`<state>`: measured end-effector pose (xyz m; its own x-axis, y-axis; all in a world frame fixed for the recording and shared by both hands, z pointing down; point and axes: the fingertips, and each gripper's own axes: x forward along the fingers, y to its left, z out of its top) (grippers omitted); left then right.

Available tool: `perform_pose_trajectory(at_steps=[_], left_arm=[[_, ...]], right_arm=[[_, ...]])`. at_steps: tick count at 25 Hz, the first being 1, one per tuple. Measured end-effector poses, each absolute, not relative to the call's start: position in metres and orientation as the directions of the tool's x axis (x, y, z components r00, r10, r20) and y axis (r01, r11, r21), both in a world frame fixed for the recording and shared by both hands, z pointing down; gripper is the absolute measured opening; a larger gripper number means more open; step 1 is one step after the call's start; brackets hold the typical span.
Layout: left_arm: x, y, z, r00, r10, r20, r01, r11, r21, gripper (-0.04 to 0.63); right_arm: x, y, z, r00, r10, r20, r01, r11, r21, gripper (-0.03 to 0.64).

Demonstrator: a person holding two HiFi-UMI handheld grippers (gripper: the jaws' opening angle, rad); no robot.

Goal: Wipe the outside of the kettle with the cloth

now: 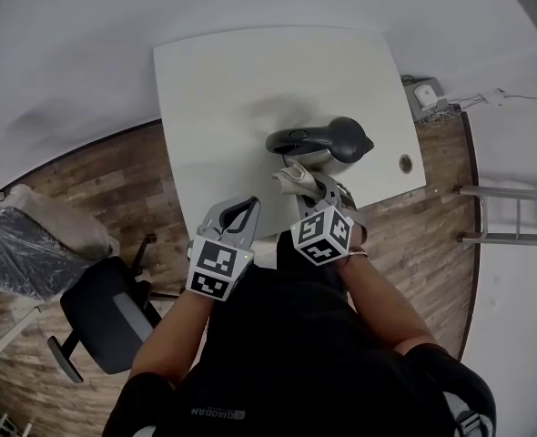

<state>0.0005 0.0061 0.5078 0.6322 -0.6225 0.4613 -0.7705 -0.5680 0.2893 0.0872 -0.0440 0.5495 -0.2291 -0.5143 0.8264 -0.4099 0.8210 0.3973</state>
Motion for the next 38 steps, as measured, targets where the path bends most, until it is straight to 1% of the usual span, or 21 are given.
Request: perform_pose_trajectory(at_steps=[14, 18, 21, 23, 25, 27, 28, 29, 31, 32, 33, 35, 38], left_arm=[[0.001, 0.024, 0.513, 0.611, -0.618, 0.494, -0.786, -0.55, 0.283, 0.008], [0.002, 0.026, 0.503, 0.604, -0.622, 0.499, -0.79, -0.55, 0.271, 0.007], [0.004, 0.023, 0.496, 0.607, -0.62, 0.496, -0.785, -0.566, 0.252, 0.007], [0.008, 0.019, 0.491, 0.611, -0.625, 0.487, -0.781, -0.577, 0.239, 0.007], [0.01, 0.012, 0.485, 0.607, -0.638, 0.473, -0.783, -0.581, 0.221, 0.008], [0.014, 0.003, 0.478, 0.604, -0.656, 0.453, -0.787, -0.581, 0.208, 0.007], [0.017, -0.001, 0.474, 0.608, -0.66, 0.441, -0.784, -0.586, 0.205, 0.008], [0.021, -0.004, 0.47, 0.616, -0.661, 0.429, -0.778, -0.594, 0.203, 0.007], [0.029, -0.006, 0.464, 0.631, -0.659, 0.409, -0.766, -0.611, 0.199, 0.007], [0.031, -0.006, 0.462, 0.636, -0.658, 0.404, -0.763, -0.615, 0.199, 0.008], [0.032, -0.006, 0.46, 0.638, -0.657, 0.401, -0.761, -0.618, 0.198, 0.008], [0.035, -0.006, 0.457, 0.642, -0.654, 0.4, -0.757, -0.624, 0.194, 0.007], [0.038, -0.006, 0.458, 0.644, -0.647, 0.408, -0.753, -0.629, 0.192, 0.006]], right_arm=[[0.082, -0.038, 0.61, -0.2, -0.463, 0.863, -0.376, 0.85, 0.369, 0.095], [0.082, -0.037, 0.623, -0.191, -0.457, 0.869, -0.359, 0.856, 0.371, 0.095], [0.081, -0.036, 0.625, -0.211, -0.47, 0.857, -0.333, 0.859, 0.389, 0.095], [0.082, -0.032, 0.613, -0.251, -0.485, 0.838, -0.329, 0.857, 0.397, 0.095], [0.08, -0.027, 0.581, -0.33, -0.503, 0.799, -0.384, 0.845, 0.373, 0.095], [0.083, -0.025, 0.534, -0.438, -0.523, 0.731, -0.502, 0.817, 0.284, 0.095], [0.087, -0.024, 0.514, -0.492, -0.526, 0.693, -0.567, 0.798, 0.203, 0.095], [0.094, -0.025, 0.496, -0.551, -0.523, 0.651, -0.632, 0.77, 0.083, 0.095], [0.113, -0.028, 0.464, -0.657, -0.532, 0.533, -0.719, 0.655, -0.233, 0.095], [0.126, -0.032, 0.45, -0.684, -0.558, 0.47, -0.726, 0.581, -0.368, 0.095], [0.14, -0.037, 0.438, -0.692, -0.589, 0.417, -0.719, 0.519, -0.461, 0.095], [0.163, -0.048, 0.424, -0.685, -0.641, 0.347, -0.697, 0.437, -0.569, 0.095], [0.186, -0.062, 0.42, -0.679, -0.683, 0.268, -0.618, 0.336, -0.711, 0.095]])
